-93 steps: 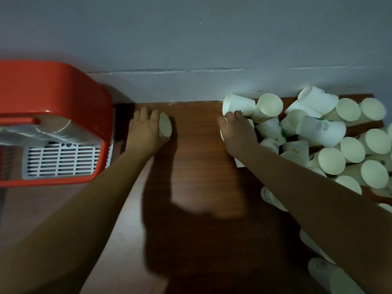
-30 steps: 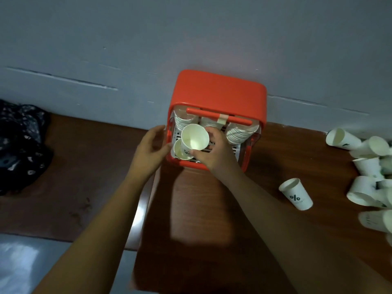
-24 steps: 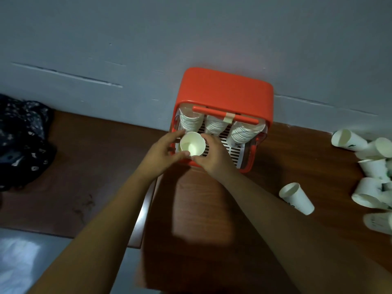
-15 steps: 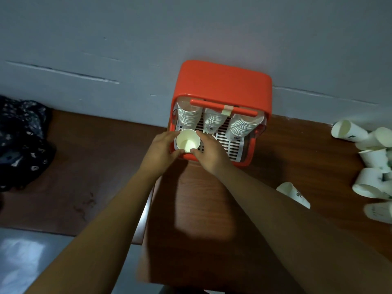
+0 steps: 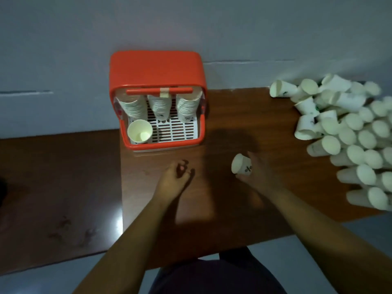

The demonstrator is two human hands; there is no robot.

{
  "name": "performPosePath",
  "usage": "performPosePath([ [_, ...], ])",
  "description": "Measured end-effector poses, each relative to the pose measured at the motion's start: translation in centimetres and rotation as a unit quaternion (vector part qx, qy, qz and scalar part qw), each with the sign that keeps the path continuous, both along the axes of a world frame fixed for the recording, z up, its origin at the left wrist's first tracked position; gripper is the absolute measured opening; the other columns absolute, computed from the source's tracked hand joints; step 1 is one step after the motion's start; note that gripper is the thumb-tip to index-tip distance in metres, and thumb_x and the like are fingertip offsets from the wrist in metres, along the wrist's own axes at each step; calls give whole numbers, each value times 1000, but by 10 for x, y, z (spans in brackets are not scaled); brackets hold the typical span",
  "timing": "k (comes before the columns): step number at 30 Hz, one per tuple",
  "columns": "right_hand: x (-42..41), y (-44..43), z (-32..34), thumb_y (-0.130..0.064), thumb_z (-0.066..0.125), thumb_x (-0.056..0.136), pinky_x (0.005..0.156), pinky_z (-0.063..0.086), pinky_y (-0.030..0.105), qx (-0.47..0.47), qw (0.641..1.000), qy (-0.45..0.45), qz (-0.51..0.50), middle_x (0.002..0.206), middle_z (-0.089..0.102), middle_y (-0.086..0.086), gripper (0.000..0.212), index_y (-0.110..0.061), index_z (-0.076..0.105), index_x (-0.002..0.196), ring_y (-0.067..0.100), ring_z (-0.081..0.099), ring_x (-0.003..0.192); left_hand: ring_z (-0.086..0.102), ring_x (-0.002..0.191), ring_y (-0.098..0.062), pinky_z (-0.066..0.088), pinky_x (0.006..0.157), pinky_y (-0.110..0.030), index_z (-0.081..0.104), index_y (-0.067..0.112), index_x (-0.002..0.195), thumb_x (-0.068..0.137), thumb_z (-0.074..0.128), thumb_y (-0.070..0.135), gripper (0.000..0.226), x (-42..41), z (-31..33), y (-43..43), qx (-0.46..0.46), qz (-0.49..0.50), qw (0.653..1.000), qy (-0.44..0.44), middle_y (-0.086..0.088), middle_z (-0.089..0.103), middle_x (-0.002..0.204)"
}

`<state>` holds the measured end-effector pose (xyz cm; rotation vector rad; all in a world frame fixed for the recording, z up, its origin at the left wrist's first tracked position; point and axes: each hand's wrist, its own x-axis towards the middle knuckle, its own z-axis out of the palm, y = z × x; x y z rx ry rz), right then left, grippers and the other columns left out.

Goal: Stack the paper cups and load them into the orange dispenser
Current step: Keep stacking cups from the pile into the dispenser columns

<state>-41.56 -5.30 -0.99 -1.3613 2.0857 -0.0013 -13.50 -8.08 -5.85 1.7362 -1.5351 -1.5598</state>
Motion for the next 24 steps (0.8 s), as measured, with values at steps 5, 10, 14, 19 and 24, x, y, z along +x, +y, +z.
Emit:
performPosePath([
  [5,-6,6,-28,-26,74,81,102,41,40,-39,995,56,69,134,52,13,63,-8,48,136,32,50,123,66,102,-7,57,94,-39,61,34,122,86,70,52,41,-42,0,-1,19,-60,998,0,13,68,113],
  [10,-9,4,-13,-43,81,73,96,48,43,-56,995,-84,-17,129,56,0,74,-19,47,134,21,55,116,60,110,-5,50,92,-27,57,33,131,80,71,62,60,-74,24,-6,42,-102,994,15,15,61,125],
  [14,-34,19,24,-42,80,73,86,48,32,-98,977,-187,-20,117,53,-11,64,-29,45,125,10,55,106,62,107,1,52,92,-20,58,30,129,76,80,54,63,-124,42,-9,24,-141,986,85,17,63,123],
  [19,-105,44,51,-29,78,78,90,43,23,-132,965,-225,-23,121,51,-18,60,-30,47,129,-1,49,110,63,107,1,53,89,-20,62,29,129,82,81,35,51,-202,55,2,-39,-159,982,98,14,68,119],
  [24,-206,59,57,-32,73,85,102,43,30,-147,977,-142,-56,135,51,-6,60,-22,47,137,9,49,122,63,105,0,50,78,-14,61,34,126,82,78,41,48,-271,57,8,-62,-132,987,72,16,66,119],
])
